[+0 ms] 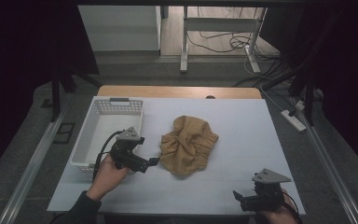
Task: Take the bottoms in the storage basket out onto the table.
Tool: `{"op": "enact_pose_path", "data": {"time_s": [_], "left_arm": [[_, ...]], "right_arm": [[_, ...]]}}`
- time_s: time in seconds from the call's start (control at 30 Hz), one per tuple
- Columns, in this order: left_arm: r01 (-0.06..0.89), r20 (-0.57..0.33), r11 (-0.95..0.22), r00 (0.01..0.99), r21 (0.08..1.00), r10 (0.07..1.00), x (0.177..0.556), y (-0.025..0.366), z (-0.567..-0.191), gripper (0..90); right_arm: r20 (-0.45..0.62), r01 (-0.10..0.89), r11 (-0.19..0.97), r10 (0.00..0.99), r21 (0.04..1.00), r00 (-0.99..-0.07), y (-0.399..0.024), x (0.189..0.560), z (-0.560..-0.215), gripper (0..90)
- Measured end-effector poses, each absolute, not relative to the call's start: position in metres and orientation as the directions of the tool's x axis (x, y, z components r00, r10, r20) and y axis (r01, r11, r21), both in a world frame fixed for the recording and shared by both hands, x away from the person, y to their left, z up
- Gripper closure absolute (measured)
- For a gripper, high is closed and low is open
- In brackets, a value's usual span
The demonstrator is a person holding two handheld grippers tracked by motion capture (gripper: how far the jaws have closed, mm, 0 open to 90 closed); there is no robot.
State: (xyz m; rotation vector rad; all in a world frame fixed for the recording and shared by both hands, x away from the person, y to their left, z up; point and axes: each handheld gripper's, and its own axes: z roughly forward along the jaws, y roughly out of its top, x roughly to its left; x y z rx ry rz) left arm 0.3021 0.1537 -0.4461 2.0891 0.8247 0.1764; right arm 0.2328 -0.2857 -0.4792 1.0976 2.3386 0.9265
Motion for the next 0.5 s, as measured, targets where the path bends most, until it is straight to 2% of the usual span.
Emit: {"op": "enact_pose_path", "data": {"time_s": [0.5], "left_arm": [[0.512, -0.179, -0.383, 0.747, 0.769, 0.64, 0.289, 0.173, -0.449, 0.0]], "right_arm": [[-0.069, 0.526, 0.473, 0.786, 0.707, -0.614, -0.286, 0.233, -0.479, 0.5]]}}
